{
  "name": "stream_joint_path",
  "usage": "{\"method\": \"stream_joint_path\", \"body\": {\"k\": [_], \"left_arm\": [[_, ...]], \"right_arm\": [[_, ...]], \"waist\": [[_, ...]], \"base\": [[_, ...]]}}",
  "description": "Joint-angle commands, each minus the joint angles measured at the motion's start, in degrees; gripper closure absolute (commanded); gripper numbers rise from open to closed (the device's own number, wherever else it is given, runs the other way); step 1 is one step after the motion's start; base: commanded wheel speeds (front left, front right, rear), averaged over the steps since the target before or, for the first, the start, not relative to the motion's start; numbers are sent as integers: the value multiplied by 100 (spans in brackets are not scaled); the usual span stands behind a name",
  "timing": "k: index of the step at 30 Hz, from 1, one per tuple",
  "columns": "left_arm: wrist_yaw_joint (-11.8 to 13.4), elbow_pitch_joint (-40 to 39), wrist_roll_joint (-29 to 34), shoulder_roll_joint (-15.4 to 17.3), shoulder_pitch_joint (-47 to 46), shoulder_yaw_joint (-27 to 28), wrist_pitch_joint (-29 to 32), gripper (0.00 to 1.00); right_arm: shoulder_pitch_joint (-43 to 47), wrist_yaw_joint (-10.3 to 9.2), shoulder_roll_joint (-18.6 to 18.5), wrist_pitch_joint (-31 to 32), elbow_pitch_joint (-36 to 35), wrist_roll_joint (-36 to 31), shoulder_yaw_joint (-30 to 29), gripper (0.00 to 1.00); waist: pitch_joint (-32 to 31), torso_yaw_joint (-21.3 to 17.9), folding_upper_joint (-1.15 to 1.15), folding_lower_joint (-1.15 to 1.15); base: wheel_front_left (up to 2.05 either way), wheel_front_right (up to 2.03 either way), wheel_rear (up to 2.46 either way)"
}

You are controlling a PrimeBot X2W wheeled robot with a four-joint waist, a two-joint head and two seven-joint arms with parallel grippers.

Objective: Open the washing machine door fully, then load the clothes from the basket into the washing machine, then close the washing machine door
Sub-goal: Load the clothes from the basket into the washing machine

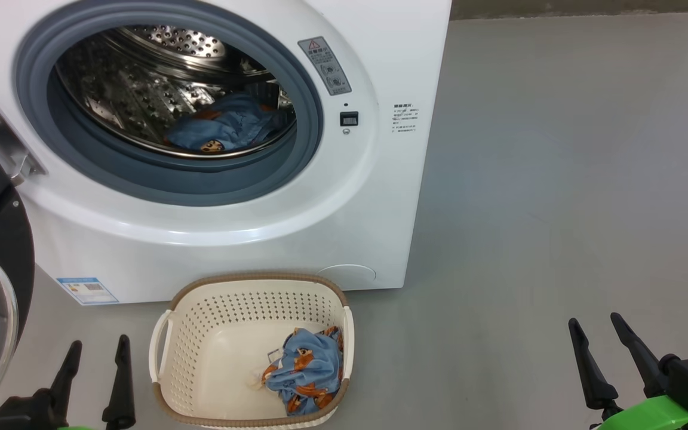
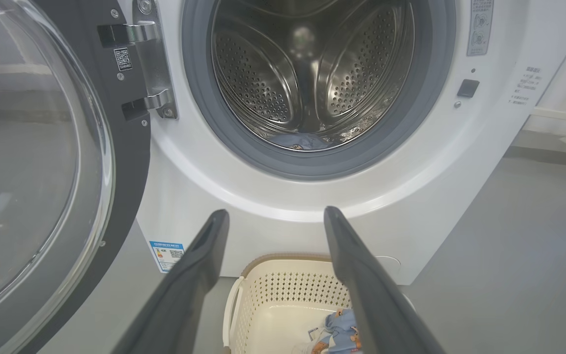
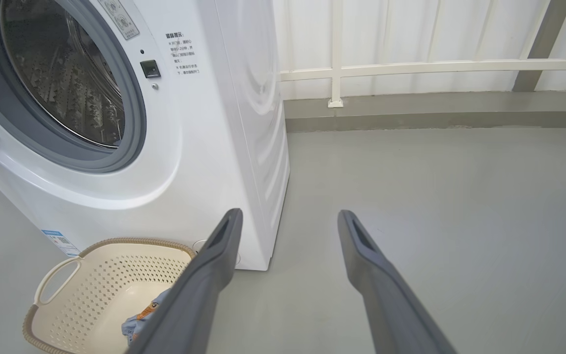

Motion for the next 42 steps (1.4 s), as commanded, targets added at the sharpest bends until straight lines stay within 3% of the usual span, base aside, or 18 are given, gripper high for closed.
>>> {"method": "stream_joint_path", "body": {"k": [1, 26, 35, 42], "left_arm": [[-8, -205, 66, 108, -52, 244, -32, 0], [-8, -298, 4, -5, -187, 358, -32, 0], [-8, -43, -107, -31, -359, 241, -32, 0], [-8, 411, -310, 14, -672, -151, -32, 0]], "right_arm": [[5, 9, -87, -28, -159, 20, 73, 0], [-231, 9, -23, -28, -228, -38, 69, 0], [-450, 9, 88, -28, -260, -88, 59, 0], [-736, 9, 200, -28, -311, -139, 60, 0]], "waist": [[14, 3, 0, 0], [389, -43, 0, 0], [737, -81, 0, 0], [1222, -149, 0, 0]], "base": [[0, 0, 0], [0, 0, 0], [0, 0, 0], [0, 0, 0]]}}
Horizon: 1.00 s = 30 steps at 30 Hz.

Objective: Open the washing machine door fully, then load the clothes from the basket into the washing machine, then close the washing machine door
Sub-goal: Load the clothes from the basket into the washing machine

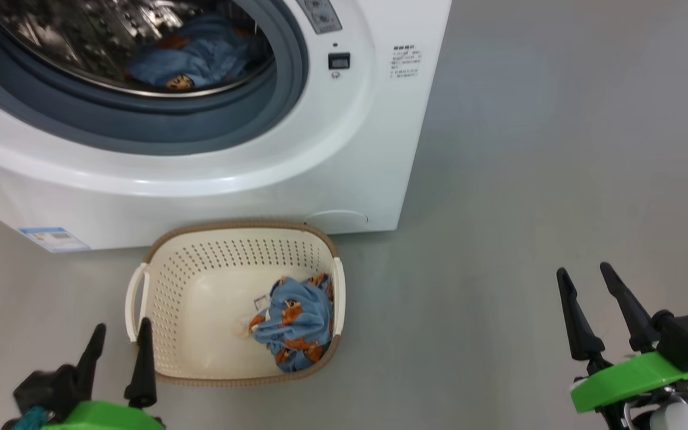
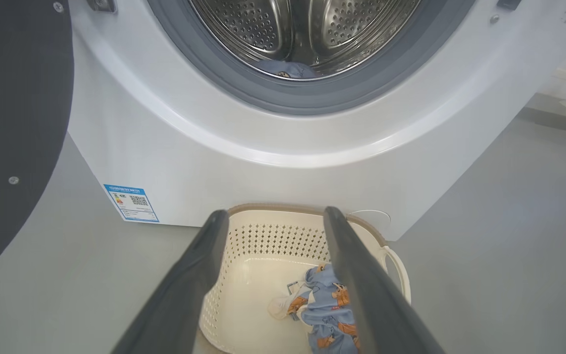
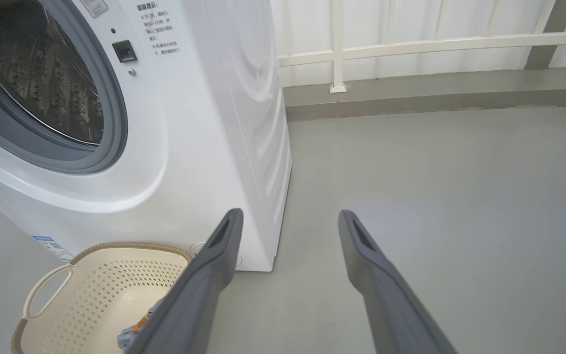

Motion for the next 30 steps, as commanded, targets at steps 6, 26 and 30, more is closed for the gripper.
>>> {"method": "stream_joint_path", "body": {"k": [6, 26, 30], "left_arm": [[-8, 426, -291, 160, -632, -215, -33, 0], [-8, 2223, -1232, 692, -2439, -1920, -33, 0], [-8, 2486, -1516, 846, -2839, -2357, -33, 0]], "right_arm": [[-373, 9, 50, -28, -207, -132, 74, 0], [-1161, 9, 342, -28, -319, -218, 260, 0], [-1353, 9, 404, -28, -350, -228, 315, 0]], "waist": [[660, -108, 0, 0], [2130, -506, 0, 0], [2460, -612, 0, 0]], "base": [[0, 0, 0], [0, 0, 0], [0, 0, 0]]}}
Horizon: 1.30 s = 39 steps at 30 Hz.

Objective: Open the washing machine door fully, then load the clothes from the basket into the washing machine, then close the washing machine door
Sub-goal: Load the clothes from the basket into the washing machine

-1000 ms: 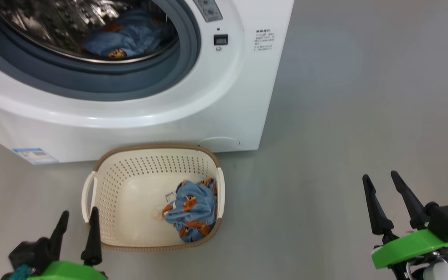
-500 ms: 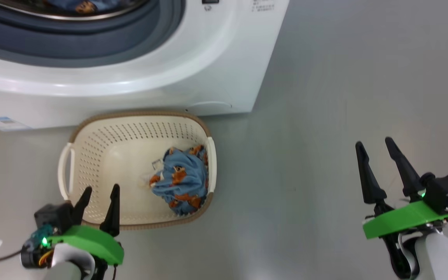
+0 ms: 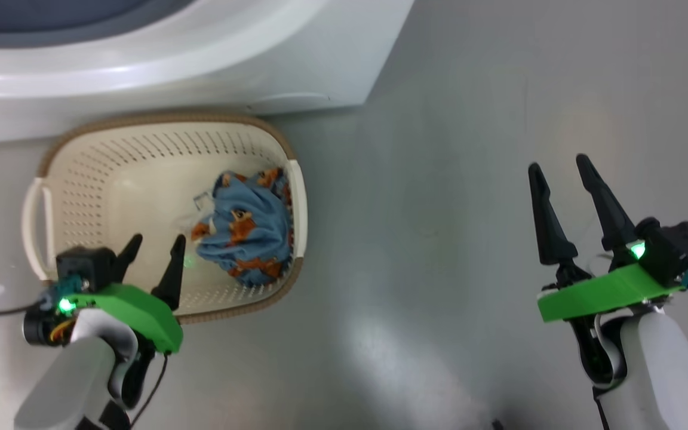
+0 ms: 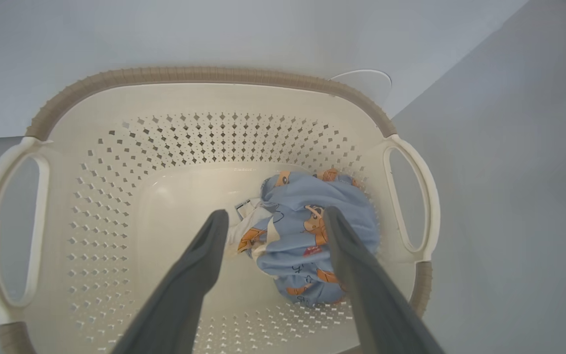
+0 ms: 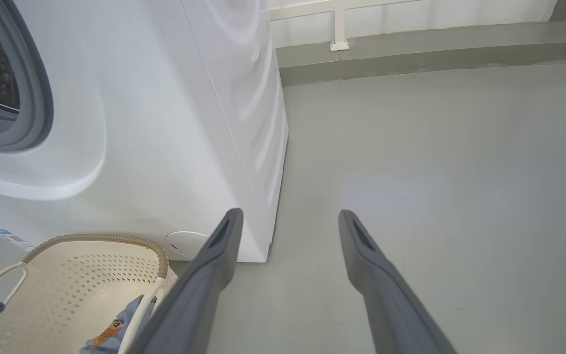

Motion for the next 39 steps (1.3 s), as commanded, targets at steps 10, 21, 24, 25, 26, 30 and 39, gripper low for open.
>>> {"method": "stream_joint_path", "body": {"k": [10, 21, 24, 25, 26, 30, 39], "left_arm": [[-8, 485, -831, 515, -847, -967, -37, 0], [-8, 617, -1675, 733, -1395, -2138, -37, 0], [-8, 582, -1852, 783, -1455, -2340, -37, 0], [-8, 562, -1942, 809, -1486, -2447, -37, 0], [-8, 541, -2036, 839, -1519, -2558, -37, 0], [-8, 515, -2374, 974, -1653, -2935, -37, 0], [-8, 668, -3057, 1142, -2004, -3688, -37, 0]], "right_arm": [[-312, 9, 134, -28, -255, -43, 171, 0], [-487, 9, 208, -28, -294, -66, 309, 0], [-496, 9, 217, -28, -291, -60, 338, 0], [-504, 9, 222, -28, -292, -55, 352, 0], [-514, 9, 226, -28, -295, -51, 366, 0], [-530, 9, 240, -28, -307, -33, 437, 0], [-522, 9, 253, -28, -377, -34, 548, 0]], "waist": [[902, -415, 0, 0], [1253, -606, 0, 0], [1299, -641, 0, 0], [1322, -658, 0, 0], [1344, -678, 0, 0], [1406, -766, 0, 0], [1522, -921, 0, 0]], "base": [[0, 0, 0], [0, 0, 0], [0, 0, 0], [0, 0, 0], [0, 0, 0], [0, 0, 0], [0, 0, 0]]}}
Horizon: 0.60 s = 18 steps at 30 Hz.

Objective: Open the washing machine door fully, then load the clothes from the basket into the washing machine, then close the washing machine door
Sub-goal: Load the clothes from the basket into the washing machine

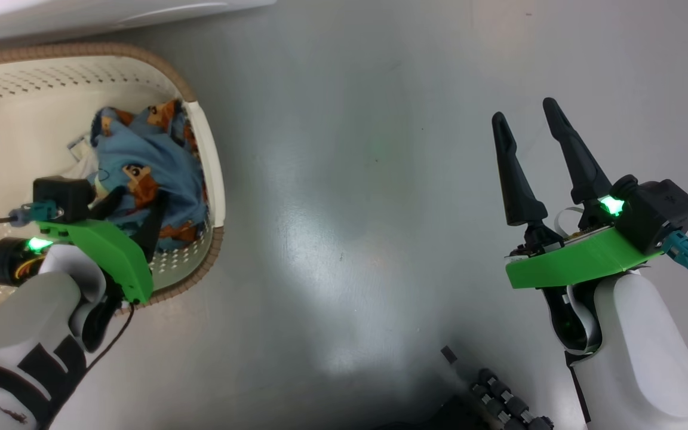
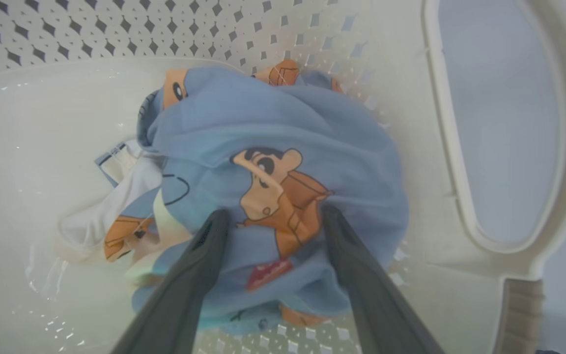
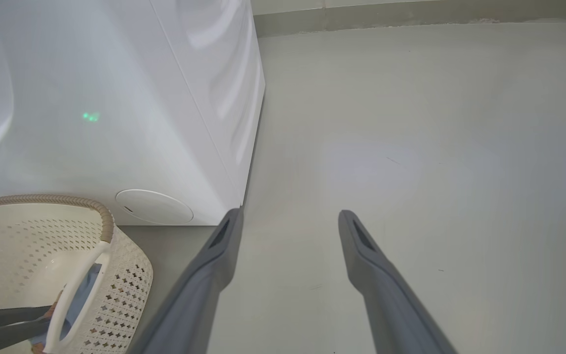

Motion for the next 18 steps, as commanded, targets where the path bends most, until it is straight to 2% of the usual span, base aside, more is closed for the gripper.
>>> {"method": "stream_joint_path", "body": {"k": [1, 5, 6, 8, 9, 15, 18], "left_arm": [[-8, 22, -101, 213, -36, -3, -36, 0], [-8, 124, -385, 222, -155, -294, -33, 0], [-8, 139, -452, 218, -188, -360, -24, 14], [-8, 161, -558, 211, -242, -475, -21, 85], [-8, 168, -605, 207, -259, -521, -21, 100], [-8, 180, -896, 146, -282, -644, -30, 100], [-8, 135, -965, 140, -282, -433, -33, 100]], "right_arm": [[124, 9, 37, -27, -148, -24, 136, 0], [162, 9, 38, -27, -188, -47, 138, 0], [168, 9, 38, -27, -196, -52, 131, 0], [178, 9, 39, -27, -192, -69, 132, 0], [182, 9, 39, -27, -188, -75, 136, 0], [176, 9, 39, -27, -156, -96, 123, 0], [178, 9, 39, -27, -135, -98, 109, 0]], "waist": [[28, -34, 0, 0], [50, -50, 0, 0], [56, -48, 0, 0], [52, -42, 0, 0], [44, -39, 0, 0], [-116, 46, 0, 0], [-245, 120, 0, 0]], "base": [[0, 0, 0], [0, 0, 0], [0, 0, 0], [0, 0, 0], [0, 0, 0], [0, 0, 0], [0, 0, 0]]}}
